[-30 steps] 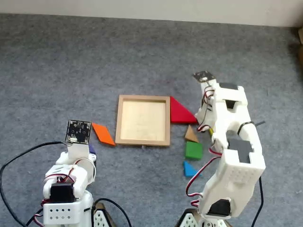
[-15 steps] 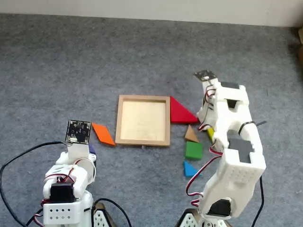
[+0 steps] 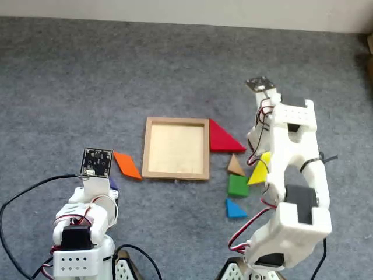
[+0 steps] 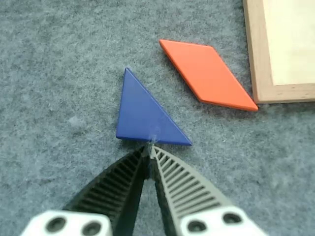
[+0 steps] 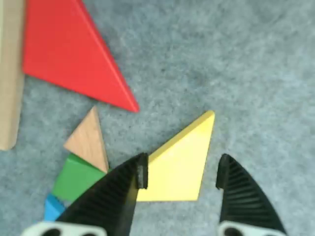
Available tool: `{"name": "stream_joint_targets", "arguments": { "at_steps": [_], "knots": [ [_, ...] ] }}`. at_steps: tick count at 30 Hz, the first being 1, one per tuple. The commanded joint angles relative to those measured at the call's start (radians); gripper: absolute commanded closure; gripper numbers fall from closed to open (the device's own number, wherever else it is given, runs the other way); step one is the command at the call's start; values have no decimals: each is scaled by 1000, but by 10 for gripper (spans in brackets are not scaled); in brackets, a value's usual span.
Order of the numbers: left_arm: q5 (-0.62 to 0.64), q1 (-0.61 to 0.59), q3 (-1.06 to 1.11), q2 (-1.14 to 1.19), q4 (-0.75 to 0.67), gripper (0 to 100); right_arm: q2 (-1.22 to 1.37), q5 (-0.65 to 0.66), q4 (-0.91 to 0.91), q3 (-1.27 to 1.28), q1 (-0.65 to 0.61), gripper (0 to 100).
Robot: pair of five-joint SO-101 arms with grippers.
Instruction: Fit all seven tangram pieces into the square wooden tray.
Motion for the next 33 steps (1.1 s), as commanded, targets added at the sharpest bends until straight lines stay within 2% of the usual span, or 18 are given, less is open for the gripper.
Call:
{"name": "stream_joint_targets", "arguments": {
  "at_steps": [1,6,10,16,22,27,33],
  "knots": [
    [9,-8,21,-1,3,974,-136,-15,56,-19,-56,786],
    [9,-8,21,-1,3,974,-211,-133,64,-19,-110,786],
    [9,-8,21,-1,3,974,-216,-285,87,-18,-111,778],
    [9,-8,21,-1,3,974,-225,-502,133,64,-111,663],
    [9,-8,21,-1,3,974,-225,-578,125,122,-105,663],
    [9,-8,21,-1,3,974,-225,-681,19,205,-104,663],
    [9,-8,21,-1,3,974,-217,-692,-91,286,-27,663]
  ]
}}
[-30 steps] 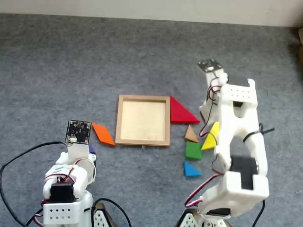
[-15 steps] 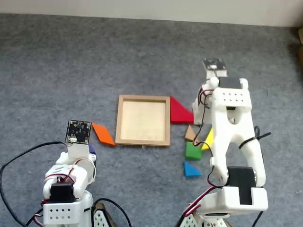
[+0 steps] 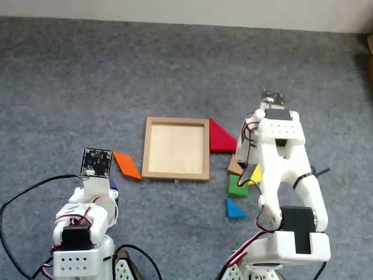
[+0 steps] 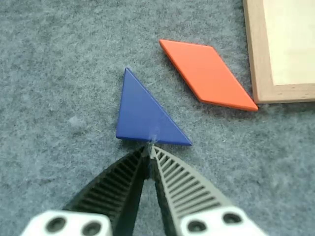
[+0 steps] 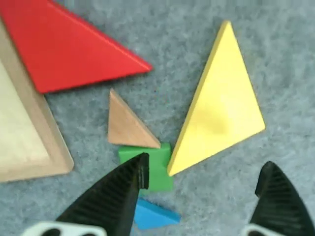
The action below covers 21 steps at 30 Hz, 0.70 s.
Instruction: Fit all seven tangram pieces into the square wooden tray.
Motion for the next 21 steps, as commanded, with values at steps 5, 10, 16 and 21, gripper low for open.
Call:
{"name": "stream_joint_targets", "arguments": {
  "at_steps": [5,10,16,21],
  "knots": [
    [9,-8,21,-1,3,974,-47,-14,-99,39,67,663],
    [9,-8,21,-1,3,974,-45,-9,-99,42,71,663],
    [9,-8,21,-1,3,974,-45,-12,-145,68,68,663],
    [9,-8,21,-1,3,974,-45,-9,-191,101,70,663]
  ]
}}
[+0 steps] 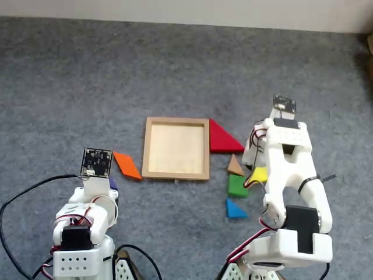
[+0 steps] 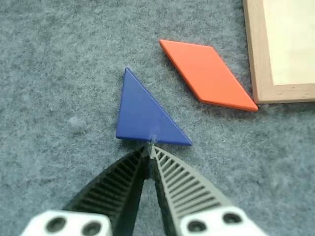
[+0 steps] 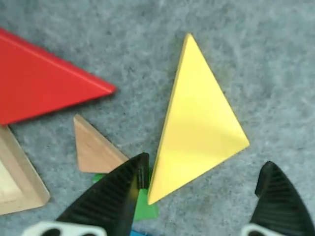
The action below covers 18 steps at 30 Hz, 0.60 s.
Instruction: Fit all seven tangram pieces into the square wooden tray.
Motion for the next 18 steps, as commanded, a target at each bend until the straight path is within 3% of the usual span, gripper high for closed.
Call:
{"name": "stream_joint_targets", "arguments": {
  "at_steps": [1,18],
  "knots": [
    [9,-8,21,-1,3,974,-45,-8,-30,-4,12,663],
    [9,-8,21,-1,3,974,124,-6,12,-90,25,663]
  ]
}}
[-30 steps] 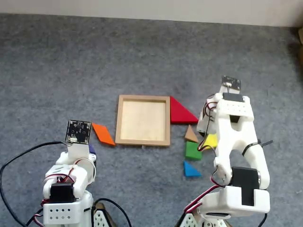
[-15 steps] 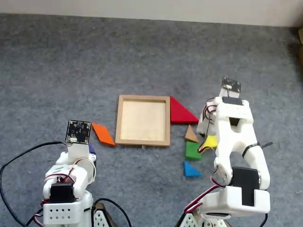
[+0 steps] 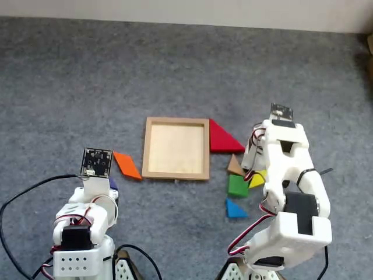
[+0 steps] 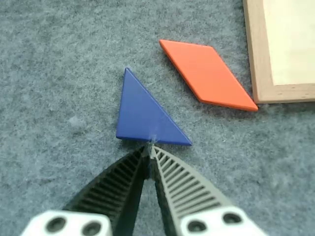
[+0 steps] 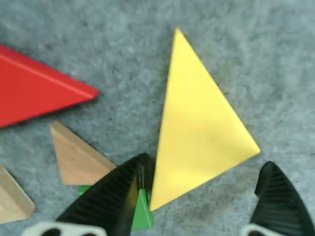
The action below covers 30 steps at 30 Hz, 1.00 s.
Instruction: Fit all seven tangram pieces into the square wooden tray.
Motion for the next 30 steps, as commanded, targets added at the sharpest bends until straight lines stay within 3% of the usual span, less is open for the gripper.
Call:
{"name": "stream_joint_targets", "arguments": {
  "at_steps": [1,30],
  "knots": [
    [9,-8,21,-1,3,974,-10,-6,15,-54,15,663],
    [9,-8,21,-1,3,974,-7,103,-128,-44,10,663]
  ]
}}
